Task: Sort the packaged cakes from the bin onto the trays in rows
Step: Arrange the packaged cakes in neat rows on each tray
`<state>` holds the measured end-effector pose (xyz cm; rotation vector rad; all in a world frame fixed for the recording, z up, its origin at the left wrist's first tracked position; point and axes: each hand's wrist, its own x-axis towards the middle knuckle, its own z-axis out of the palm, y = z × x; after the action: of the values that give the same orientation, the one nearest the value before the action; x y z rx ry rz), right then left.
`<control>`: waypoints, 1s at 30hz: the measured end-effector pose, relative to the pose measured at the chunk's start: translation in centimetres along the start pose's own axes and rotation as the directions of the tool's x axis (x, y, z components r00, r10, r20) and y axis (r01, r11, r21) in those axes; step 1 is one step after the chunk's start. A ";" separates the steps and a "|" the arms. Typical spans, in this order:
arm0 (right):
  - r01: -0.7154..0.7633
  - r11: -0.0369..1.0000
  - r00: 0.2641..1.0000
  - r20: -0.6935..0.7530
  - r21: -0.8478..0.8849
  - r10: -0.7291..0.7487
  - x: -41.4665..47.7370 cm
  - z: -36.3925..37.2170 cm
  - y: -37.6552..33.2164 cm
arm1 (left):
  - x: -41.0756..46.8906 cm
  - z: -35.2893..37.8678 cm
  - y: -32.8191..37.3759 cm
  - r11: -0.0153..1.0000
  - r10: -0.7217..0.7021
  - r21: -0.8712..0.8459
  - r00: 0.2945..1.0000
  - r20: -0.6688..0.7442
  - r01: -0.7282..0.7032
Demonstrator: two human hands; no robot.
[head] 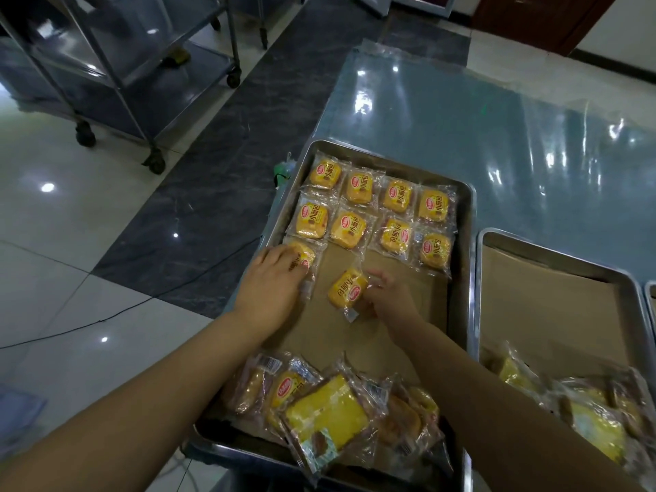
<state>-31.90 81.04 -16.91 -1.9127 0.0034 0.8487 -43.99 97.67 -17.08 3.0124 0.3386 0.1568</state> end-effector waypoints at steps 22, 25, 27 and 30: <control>0.354 0.195 0.804 0.191 -0.915 -0.563 0.5 3.0 1.5 | -0.2 1.6 -2.1 0.997 -0.027 -0.067 1.000 -0.003 0.027; 0.452 0.149 0.708 0.252 -0.879 -0.659 0.9 3.2 1.4 | -0.3 1.8 -2.2 0.997 -0.029 -0.077 1.000 0.000 0.029; 0.480 0.079 0.653 0.295 -0.874 -0.698 1.1 3.4 1.4 | -0.4 1.9 -2.1 0.996 -0.028 -0.082 1.000 -0.005 0.028; 0.481 0.041 0.662 0.332 -0.876 -0.672 1.3 3.7 2.0 | -0.5 2.1 -2.1 0.997 -0.022 -0.076 1.000 -0.022 0.021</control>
<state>-33.66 83.39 -20.18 -2.6722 -1.4355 -0.0489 -44.66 99.42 -19.46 2.9335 0.3586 0.1976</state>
